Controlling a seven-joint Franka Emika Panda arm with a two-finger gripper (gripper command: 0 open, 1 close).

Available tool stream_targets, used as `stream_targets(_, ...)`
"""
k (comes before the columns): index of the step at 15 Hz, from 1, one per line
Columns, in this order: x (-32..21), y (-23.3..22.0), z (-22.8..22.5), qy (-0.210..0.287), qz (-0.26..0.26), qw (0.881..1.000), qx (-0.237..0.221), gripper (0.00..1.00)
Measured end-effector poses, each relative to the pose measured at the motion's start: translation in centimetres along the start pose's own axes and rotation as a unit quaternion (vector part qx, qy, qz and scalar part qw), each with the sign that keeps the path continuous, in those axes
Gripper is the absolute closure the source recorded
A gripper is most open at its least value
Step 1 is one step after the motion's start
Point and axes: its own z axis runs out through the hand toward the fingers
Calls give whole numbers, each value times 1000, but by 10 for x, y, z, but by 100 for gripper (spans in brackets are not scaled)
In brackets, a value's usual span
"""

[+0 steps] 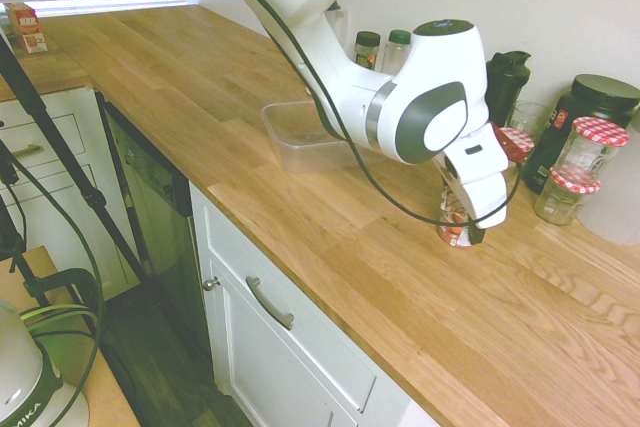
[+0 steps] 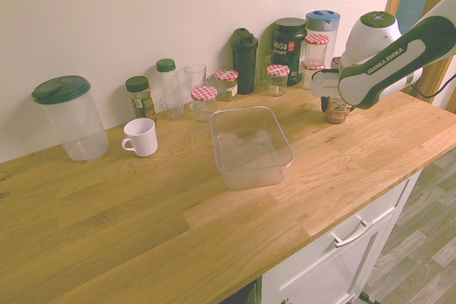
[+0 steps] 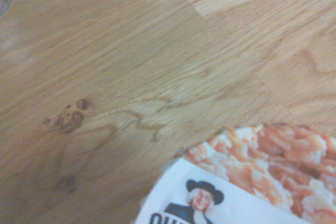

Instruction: Put the cereal into the container

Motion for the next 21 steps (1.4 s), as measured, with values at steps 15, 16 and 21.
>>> stream_targets(15,-187,-51,-221,61,-151,987,14,100)
stream_targets(16,-194,-63,-213,56,-160,986,9,100)
stream_targets(21,-259,-90,-176,31,-223,974,-29,100)
